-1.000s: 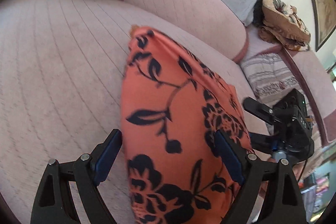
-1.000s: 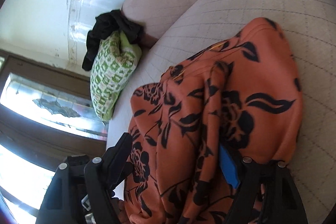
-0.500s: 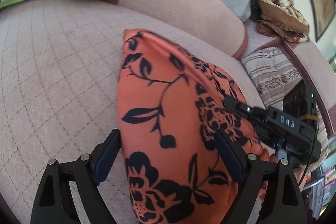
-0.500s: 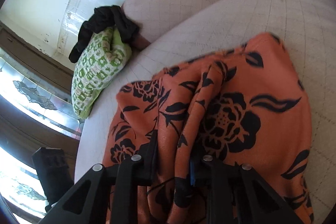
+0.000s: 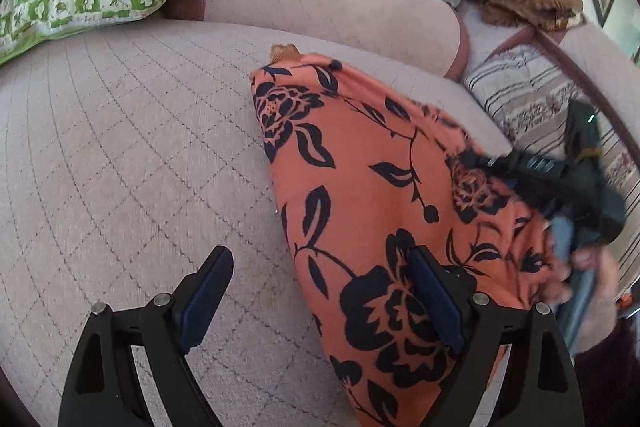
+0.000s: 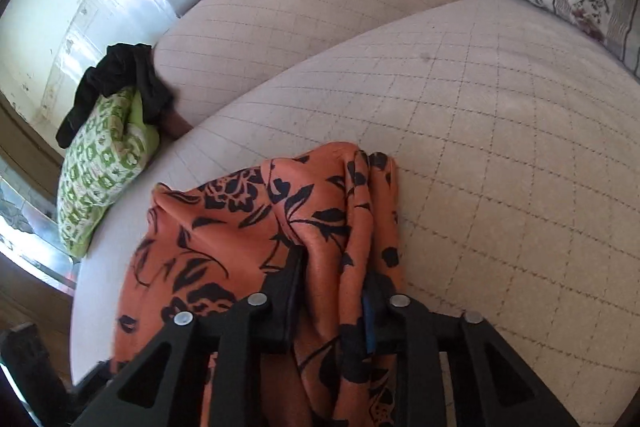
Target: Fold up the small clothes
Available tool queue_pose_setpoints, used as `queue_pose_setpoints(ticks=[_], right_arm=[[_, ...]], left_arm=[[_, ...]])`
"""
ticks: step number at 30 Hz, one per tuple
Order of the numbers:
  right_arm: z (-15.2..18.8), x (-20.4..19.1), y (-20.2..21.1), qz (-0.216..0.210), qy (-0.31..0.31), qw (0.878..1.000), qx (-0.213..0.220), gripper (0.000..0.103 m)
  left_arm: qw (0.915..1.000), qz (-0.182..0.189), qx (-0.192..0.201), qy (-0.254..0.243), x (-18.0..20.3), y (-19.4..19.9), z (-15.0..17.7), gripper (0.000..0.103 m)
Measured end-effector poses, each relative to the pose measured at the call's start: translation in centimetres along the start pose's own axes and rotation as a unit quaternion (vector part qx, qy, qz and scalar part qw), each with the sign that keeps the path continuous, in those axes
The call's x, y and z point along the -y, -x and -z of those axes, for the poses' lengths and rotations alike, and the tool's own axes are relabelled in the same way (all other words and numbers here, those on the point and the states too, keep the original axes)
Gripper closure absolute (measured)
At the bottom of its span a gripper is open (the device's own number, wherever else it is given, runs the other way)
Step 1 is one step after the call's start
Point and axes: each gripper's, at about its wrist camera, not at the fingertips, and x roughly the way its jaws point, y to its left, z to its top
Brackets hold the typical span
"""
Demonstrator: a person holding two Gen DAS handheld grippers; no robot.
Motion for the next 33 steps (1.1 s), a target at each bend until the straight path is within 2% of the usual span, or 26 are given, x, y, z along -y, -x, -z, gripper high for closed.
queue_pose_setpoints(ticks=[2,5,7,10,13,15,17,19,23,27,30,33], right_arm=[[-0.5,0.3,1.2,-0.001,-0.016,1.000,0.000,0.071],[-0.2,0.9,4.2,-0.005,-0.034,0.999,0.042,0.071],[0.5,0.4,6.7,-0.028,-0.024,0.997,0.068,0.071],[1.5,-2.0,8.4,-0.053,0.012,0.996,0.069,0.071],[3.3,-3.8,8.9,-0.067,0.037,0.996,0.050,0.071],[5.0,-3.9,8.1,-0.060,0.039,0.997,0.015,0.071],[7.0,-2.9,5.7,-0.024,0.029,0.998,-0.040,0.071],[7.7,-2.1,4.3,-0.003,0.029,0.998,-0.059,0.072],[6.4,-2.6,4.9,-0.005,0.016,0.997,-0.070,0.073],[3.9,-2.9,5.6,-0.016,0.005,0.999,-0.044,0.071],[1.1,-3.5,4.6,0.001,0.002,0.999,-0.035,0.069],[-1.9,-3.4,1.8,0.008,-0.018,0.999,-0.042,0.069]], left_arm=[[1.0000,-0.004,0.002,-0.004,0.2,0.1,-0.2,0.013],[0.9998,-0.014,0.005,-0.012,1.1,-0.2,-0.1,0.013],[0.9992,-0.028,0.012,-0.027,1.9,-0.1,0.0,0.013],[0.9971,-0.050,0.023,-0.052,2.9,0.2,0.3,0.013],[0.9950,-0.066,0.031,-0.068,3.2,0.0,0.4,0.013],[0.9941,-0.071,0.034,-0.075,3.1,0.1,0.5,0.013],[0.9939,-0.072,0.031,-0.078,3.1,0.1,0.6,0.013],[0.9940,-0.069,0.028,-0.080,3.2,0.0,0.7,0.013],[0.9917,-0.083,0.037,-0.091,3.5,0.2,0.8,0.012],[0.9924,-0.081,0.036,-0.085,3.4,0.1,0.8,0.012],[0.9921,-0.083,0.037,-0.087,3.6,0.1,0.9,0.012],[0.9916,-0.085,0.038,-0.090,3.7,0.2,1.0,0.012]])
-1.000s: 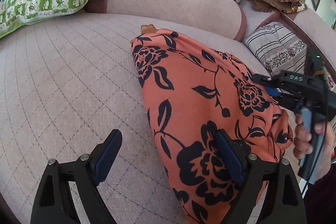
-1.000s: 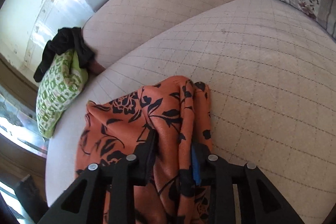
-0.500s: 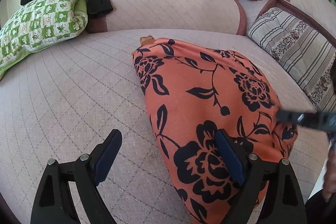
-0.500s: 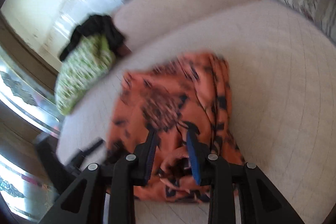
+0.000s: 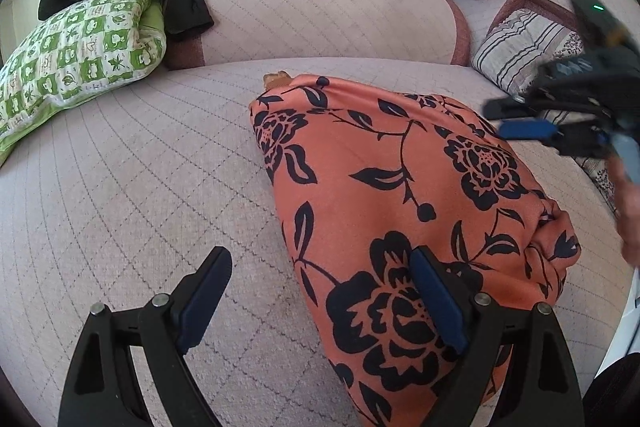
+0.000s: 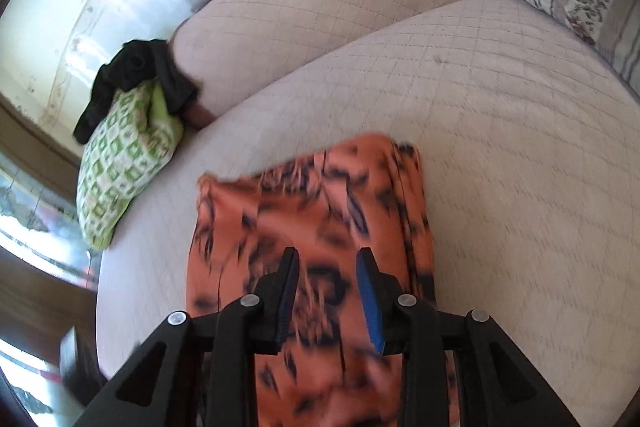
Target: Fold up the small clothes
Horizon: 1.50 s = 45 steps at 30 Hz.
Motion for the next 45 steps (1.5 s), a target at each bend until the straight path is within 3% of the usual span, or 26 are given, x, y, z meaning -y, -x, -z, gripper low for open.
queue_pose_setpoints(ticks=[2,4,5,8,12,15,19,23,25,27,28,29,31,34,36,40,42,45], right_arm=[[-1.5,0.7,-2.5,0.010,-0.014,1.000,-0.011,0.069],[-2.5,1.9,-6.8,0.029,-0.026,0.998,-0.052,0.071],[-2.5,2.8,-8.1,0.020,-0.035,0.998,-0.057,0.070],[-2.9,4.1,-7.8,-0.025,-0.066,0.996,-0.050,0.071],[-2.9,3.4,-6.9,-0.017,-0.040,0.998,-0.047,0.071],[-3.1,1.7,-5.5,-0.007,-0.013,0.999,-0.038,0.069],[-3.6,-3.3,-4.1,-0.049,0.049,0.997,-0.022,0.069],[-3.4,-8.1,-5.3,-0.065,0.104,0.992,-0.040,0.069],[-3.0,-9.6,-8.0,-0.052,0.126,0.988,-0.070,0.069],[-2.4,-9.7,-11.5,-0.020,0.135,0.985,-0.107,0.056],[-1.9,-9.5,-12.7,-0.021,0.140,0.984,-0.112,0.056],[-1.6,-9.8,-12.1,-0.024,0.153,0.984,-0.090,0.056],[-1.5,-10.2,-10.9,-0.034,0.166,0.981,-0.093,0.051],[-1.5,-7.9,-7.1,-0.082,0.124,0.986,-0.073,0.045],[-1.7,-5.1,-4.4,-0.108,0.081,0.989,-0.052,0.036],[-1.4,1.7,1.0,-0.127,0.010,0.992,0.005,0.029],[-1.1,4.5,1.7,-0.136,-0.015,0.991,0.002,0.022],[-0.8,8.7,1.4,-0.120,-0.073,0.990,-0.020,0.021]], left_arm=[[1.0000,0.002,-0.001,0.001,-0.1,0.0,0.0,0.012],[1.0000,0.007,-0.002,0.003,-0.2,-0.1,0.0,0.012],[0.9999,0.010,-0.004,0.003,-0.1,-0.2,0.0,0.012],[1.0000,0.005,-0.001,-0.004,0.0,-0.2,0.0,0.012],[1.0000,0.004,-0.003,-0.001,0.1,-0.4,0.0,0.012],[1.0000,0.002,-0.003,-0.002,0.1,-0.4,0.0,0.012],[1.0000,0.002,-0.004,-0.001,0.3,-0.5,0.0,0.012],[1.0000,0.003,-0.004,0.000,0.3,-0.5,0.1,0.011],[1.0000,0.005,-0.005,0.001,0.2,-0.6,0.0,0.011],[0.9999,0.008,-0.006,0.003,0.0,-0.7,0.0,0.011],[0.9999,0.008,-0.011,0.003,-0.1,-0.8,0.0,0.011],[0.9998,0.017,-0.013,0.005,-0.3,-0.8,-0.1,0.011],[0.9993,0.030,-0.017,0.013,-0.9,-0.7,-0.3,0.011],[0.9978,0.054,-0.024,0.032,-2.0,-0.7,-0.9,0.011],[0.9959,0.068,-0.017,0.056,-3.0,-0.4,-1.2,0.011],[0.9862,0.126,-0.010,0.108,-4.9,-0.4,-1.6,0.011],[0.9804,0.153,-0.021,0.122,-5.3,-1.0,-1.7,0.011],[0.9749,0.174,-0.037,0.134,-5.6,-2.3,-1.8,0.011]])
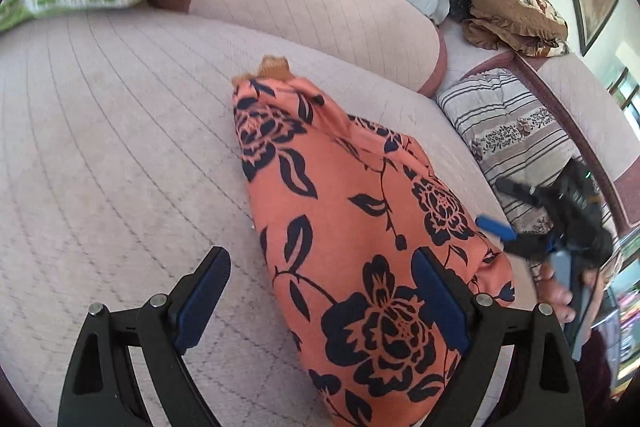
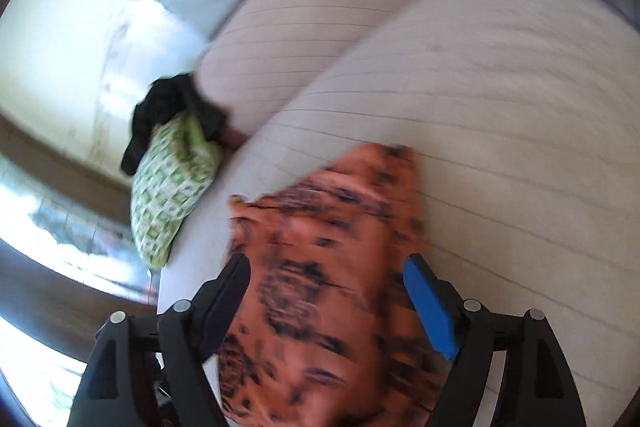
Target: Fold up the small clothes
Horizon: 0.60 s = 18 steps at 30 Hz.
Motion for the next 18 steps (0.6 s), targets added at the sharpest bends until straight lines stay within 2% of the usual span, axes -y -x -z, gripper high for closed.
queue_pose_setpoints(ticks=[3,6,9,11,15,18], right_arm=[[-0.6,2.8,0.0,-0.015,-0.035,0.999,-0.026,0.021],[-0.2,3.7,-1.3,-0.006,-0.020,0.998,-0.062,0.021],[0.0,3.9,-2.7,-0.020,-0.010,0.995,-0.094,0.021],[0.0,3.7,-3.3,-0.031,-0.002,0.995,-0.097,0.021],[0.0,4.0,-5.1,-0.087,-0.016,0.989,-0.122,0.020],[0.0,2.5,-6.8,-0.094,0.004,0.987,-0.129,0.020]], left_arm=[[0.9993,0.027,-0.027,-0.002,0.6,-1.5,0.3,0.011],[0.9973,0.047,-0.051,0.024,0.3,-3.0,0.2,0.011],[0.9944,0.071,-0.065,0.045,0.2,-3.3,0.0,0.011],[0.9920,0.082,-0.078,0.056,0.0,-3.5,-0.1,0.011],[0.9848,0.114,-0.084,0.100,-1.3,-3.6,-0.2,0.011],[0.9821,0.123,-0.088,0.112,-1.5,-3.8,-0.2,0.012]])
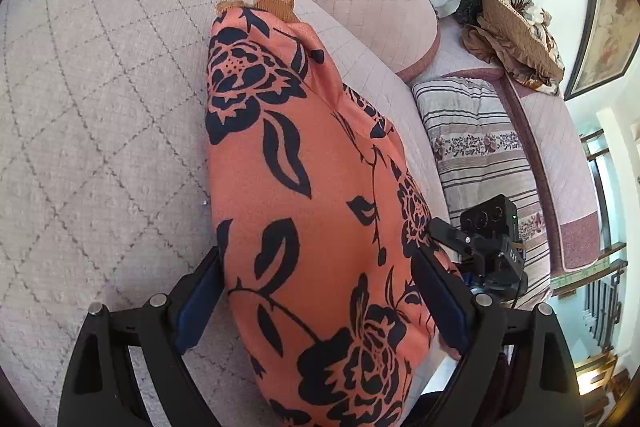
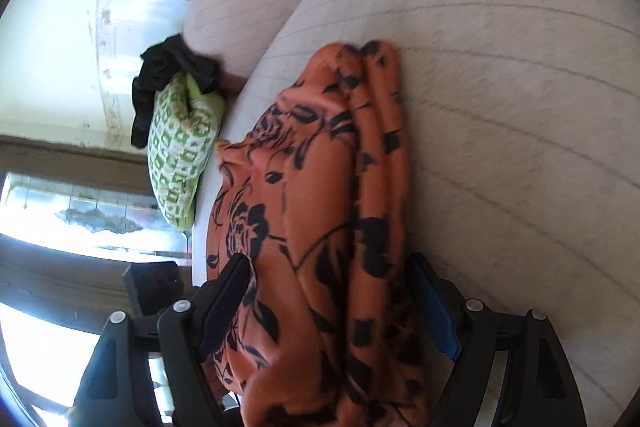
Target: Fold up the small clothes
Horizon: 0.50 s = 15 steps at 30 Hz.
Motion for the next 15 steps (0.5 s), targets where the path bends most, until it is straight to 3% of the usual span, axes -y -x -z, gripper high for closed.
queue_pose_setpoints(ticks=[8,9,11,15], right_arm=[[0.6,-2.8,-3.1,0.002,0.037,0.999,0.024,0.021],[0.7,-2.8,-3.0,0.000,0.036,0.999,0.029,0.023],[1.0,-2.6,-2.5,-0.004,0.028,0.999,0.038,0.028],[1.9,-4.0,-1.9,0.015,0.051,0.997,0.061,0.037]], left_arm=[[0.9999,-0.008,0.011,0.007,0.7,-0.9,-0.4,0.013],[0.9998,-0.011,0.014,0.006,0.8,-0.8,-0.4,0.017],[0.9993,-0.033,0.018,-0.005,1.2,-0.8,-0.4,0.039],[0.9988,-0.039,0.030,-0.007,1.5,-0.1,-0.4,0.054]])
